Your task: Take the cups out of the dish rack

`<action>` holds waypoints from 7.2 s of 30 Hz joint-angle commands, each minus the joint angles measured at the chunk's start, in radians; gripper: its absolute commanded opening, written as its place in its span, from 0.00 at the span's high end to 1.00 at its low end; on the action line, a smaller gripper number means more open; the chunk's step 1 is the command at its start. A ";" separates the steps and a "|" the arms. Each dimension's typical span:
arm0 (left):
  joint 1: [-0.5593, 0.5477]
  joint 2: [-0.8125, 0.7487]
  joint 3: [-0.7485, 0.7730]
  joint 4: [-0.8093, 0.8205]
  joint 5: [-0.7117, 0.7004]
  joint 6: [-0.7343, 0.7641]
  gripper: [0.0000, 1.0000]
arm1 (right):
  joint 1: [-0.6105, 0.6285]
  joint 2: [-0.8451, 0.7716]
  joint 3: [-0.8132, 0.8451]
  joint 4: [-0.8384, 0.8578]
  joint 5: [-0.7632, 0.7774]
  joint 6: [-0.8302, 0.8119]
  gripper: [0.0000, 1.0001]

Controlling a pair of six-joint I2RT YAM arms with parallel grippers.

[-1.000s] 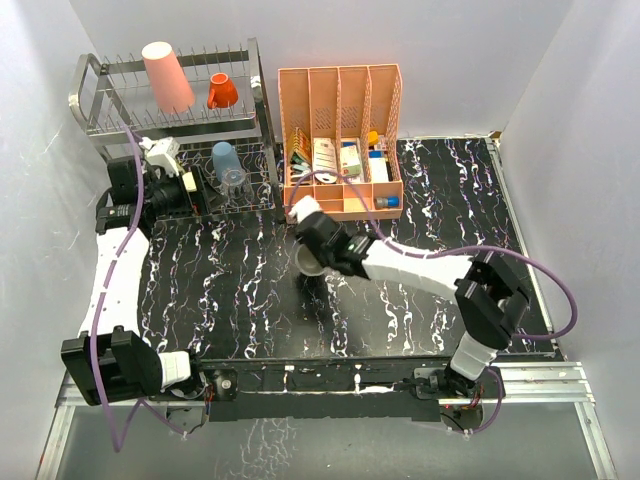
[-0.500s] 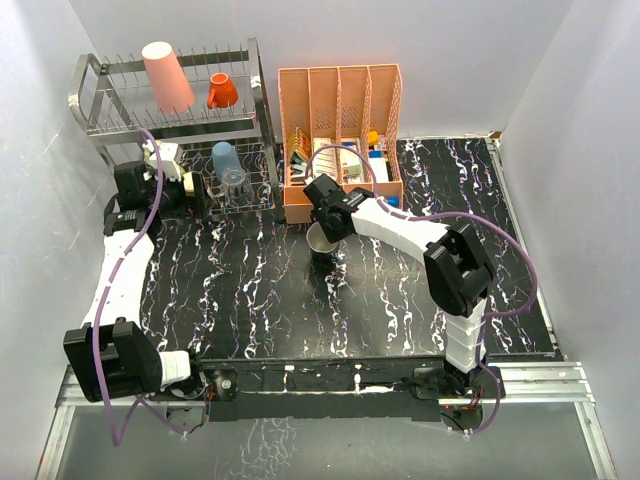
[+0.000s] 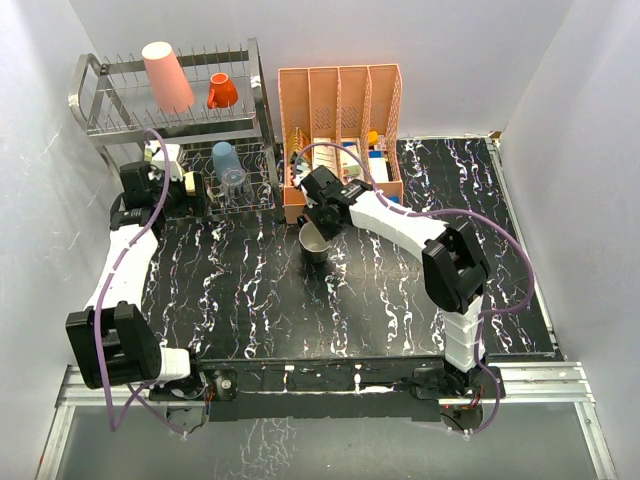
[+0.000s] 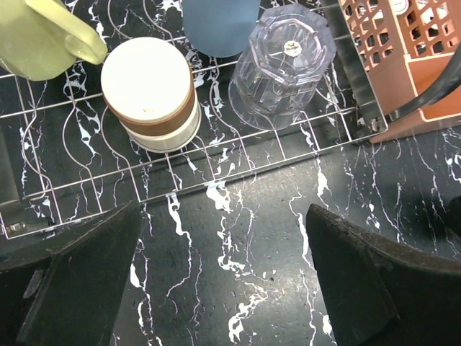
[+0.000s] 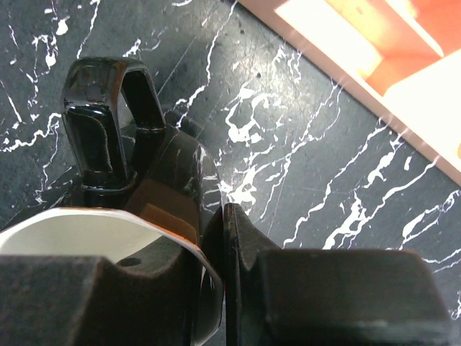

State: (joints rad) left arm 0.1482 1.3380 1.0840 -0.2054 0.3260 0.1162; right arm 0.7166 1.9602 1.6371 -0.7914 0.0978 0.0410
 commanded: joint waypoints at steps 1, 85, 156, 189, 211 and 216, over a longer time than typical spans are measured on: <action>0.001 0.002 -0.035 0.080 -0.052 -0.015 0.03 | -0.028 0.006 0.084 0.049 -0.061 -0.036 0.92; -0.005 -0.004 -0.108 0.306 0.058 -0.123 0.78 | 0.102 -0.610 -0.413 0.444 -0.002 0.246 0.27; -0.150 -0.376 -0.061 -0.293 0.559 0.292 0.03 | -0.155 -0.756 -0.630 0.778 -0.420 1.038 0.92; -0.147 0.001 -0.172 0.346 -0.101 -0.183 0.03 | -0.118 -0.084 -0.149 0.040 0.044 0.260 0.84; -0.166 0.346 0.015 0.564 -0.094 -0.155 0.03 | -0.107 -0.181 -0.053 0.013 0.023 0.231 0.59; -0.170 0.403 0.046 0.603 -0.081 -0.139 0.03 | -0.106 -0.331 -0.126 0.061 0.030 0.244 0.52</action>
State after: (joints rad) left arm -0.0162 1.7142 1.0634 0.3405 0.2321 -0.0429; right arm 0.6071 1.8030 1.5352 -0.7910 0.1043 0.2764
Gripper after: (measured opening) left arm 0.970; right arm 0.450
